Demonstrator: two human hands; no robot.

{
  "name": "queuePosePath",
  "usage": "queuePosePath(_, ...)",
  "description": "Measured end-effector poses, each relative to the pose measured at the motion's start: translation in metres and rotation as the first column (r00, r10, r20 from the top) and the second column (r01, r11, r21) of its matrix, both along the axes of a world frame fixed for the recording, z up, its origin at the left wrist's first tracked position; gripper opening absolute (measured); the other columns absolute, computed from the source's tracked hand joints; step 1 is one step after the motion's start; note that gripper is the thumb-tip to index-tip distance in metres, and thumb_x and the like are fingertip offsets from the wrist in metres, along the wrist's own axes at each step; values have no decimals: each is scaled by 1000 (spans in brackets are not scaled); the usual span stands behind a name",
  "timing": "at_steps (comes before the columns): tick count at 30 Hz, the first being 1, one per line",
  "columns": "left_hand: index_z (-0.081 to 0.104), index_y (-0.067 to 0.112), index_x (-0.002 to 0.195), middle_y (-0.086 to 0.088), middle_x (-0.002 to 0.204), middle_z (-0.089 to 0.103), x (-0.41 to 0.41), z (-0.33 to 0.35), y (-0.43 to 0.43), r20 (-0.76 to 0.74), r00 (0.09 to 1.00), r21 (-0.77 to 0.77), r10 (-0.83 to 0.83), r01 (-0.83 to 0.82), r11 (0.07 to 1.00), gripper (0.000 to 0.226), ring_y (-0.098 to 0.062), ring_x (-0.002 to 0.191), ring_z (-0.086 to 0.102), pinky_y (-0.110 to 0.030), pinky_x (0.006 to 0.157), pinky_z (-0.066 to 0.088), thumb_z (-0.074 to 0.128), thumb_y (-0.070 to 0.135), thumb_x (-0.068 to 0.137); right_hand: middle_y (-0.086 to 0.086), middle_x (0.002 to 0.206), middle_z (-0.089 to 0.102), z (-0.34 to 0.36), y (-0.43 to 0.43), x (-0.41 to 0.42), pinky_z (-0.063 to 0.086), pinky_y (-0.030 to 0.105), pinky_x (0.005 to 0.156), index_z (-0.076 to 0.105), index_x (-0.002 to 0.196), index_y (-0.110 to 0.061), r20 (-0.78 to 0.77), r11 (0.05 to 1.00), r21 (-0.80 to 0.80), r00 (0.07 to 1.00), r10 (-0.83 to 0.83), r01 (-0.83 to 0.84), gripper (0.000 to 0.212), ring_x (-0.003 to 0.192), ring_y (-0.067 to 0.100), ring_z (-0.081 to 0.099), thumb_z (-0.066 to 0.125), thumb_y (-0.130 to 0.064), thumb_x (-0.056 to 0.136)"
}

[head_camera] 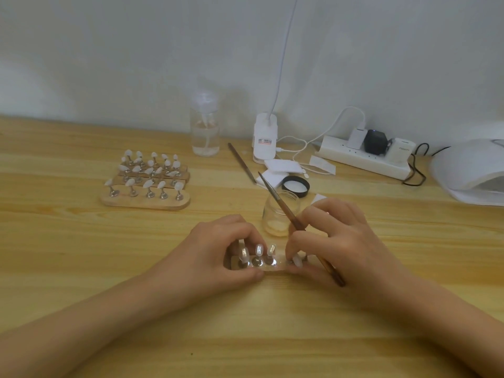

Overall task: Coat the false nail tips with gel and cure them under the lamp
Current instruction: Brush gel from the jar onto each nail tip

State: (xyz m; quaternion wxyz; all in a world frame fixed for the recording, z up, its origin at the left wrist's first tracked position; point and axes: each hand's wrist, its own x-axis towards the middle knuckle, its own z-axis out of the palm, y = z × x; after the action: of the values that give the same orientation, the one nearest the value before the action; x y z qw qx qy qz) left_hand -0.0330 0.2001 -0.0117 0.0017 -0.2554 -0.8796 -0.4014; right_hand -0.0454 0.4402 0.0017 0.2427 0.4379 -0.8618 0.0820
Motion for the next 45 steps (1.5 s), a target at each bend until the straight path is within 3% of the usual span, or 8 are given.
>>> queuePosePath(4,65,41,97,23,101,56,-3,1,-2,38,998,-26,-40,41,999,36,-5,94,57,-12,76,42,86,39,68,-9,94,59,5,0,0,39,34,89,66,85,-26,110,995,-102,994,26,-14,9,98,15,50,65,-34,89)
queuePosePath(8,65,44,100,21,106,61,-5,11,-5,46,999,185,-17,8,983,40,-5,95,57,-7,73,38,74,58,63,-11,82,50,16,-6,2,38,27,77,68,84,-22,260,974,-225,963,73,-13,14,82,9,45,73,-35,85)
queuePosePath(14,72,34,93,12,91,74,-7,26,-4,137,979,401,-153,86,912,17,-8,83,67,-26,72,49,70,39,78,-10,73,41,37,-33,2,33,18,69,68,77,-13,301,932,-355,936,183,-68,23,72,12,41,75,-35,81)
queuePosePath(18,76,32,84,7,82,73,-11,27,-9,280,930,538,-240,56,841,11,-6,78,65,-17,72,49,75,29,73,-10,74,42,46,-46,-2,33,19,69,69,77,-14,280,916,-392,937,208,-86,16,71,14,42,77,-27,79)
queuePosePath(26,68,28,84,7,82,63,-18,35,-13,260,858,722,-442,132,679,18,-4,68,51,-14,64,43,81,38,77,-7,83,54,60,-34,-14,42,16,67,63,118,-21,395,875,-476,867,305,-91,36,72,6,50,74,-26,85)
queuePosePath(31,72,30,87,7,86,68,-36,46,-17,225,944,711,-240,10,703,13,-2,67,53,-14,65,49,77,38,78,8,70,64,69,10,-37,43,23,49,65,119,-18,592,732,-663,709,383,158,32,62,18,57,37,-16,102)
queuePosePath(36,73,35,82,9,87,70,-51,36,-2,329,943,653,-59,-182,735,3,-2,71,58,-20,70,48,73,34,79,9,66,63,65,28,-51,41,24,43,51,93,-17,669,721,-636,663,337,276,13,52,21,55,44,-18,104)
queuePosePath(45,70,27,81,15,88,69,-54,8,13,144,980,502,135,-190,844,11,-2,70,59,-11,65,46,75,17,84,9,63,63,53,21,-49,49,25,47,54,83,-8,675,752,-596,683,279,281,14,52,20,59,59,-6,96)
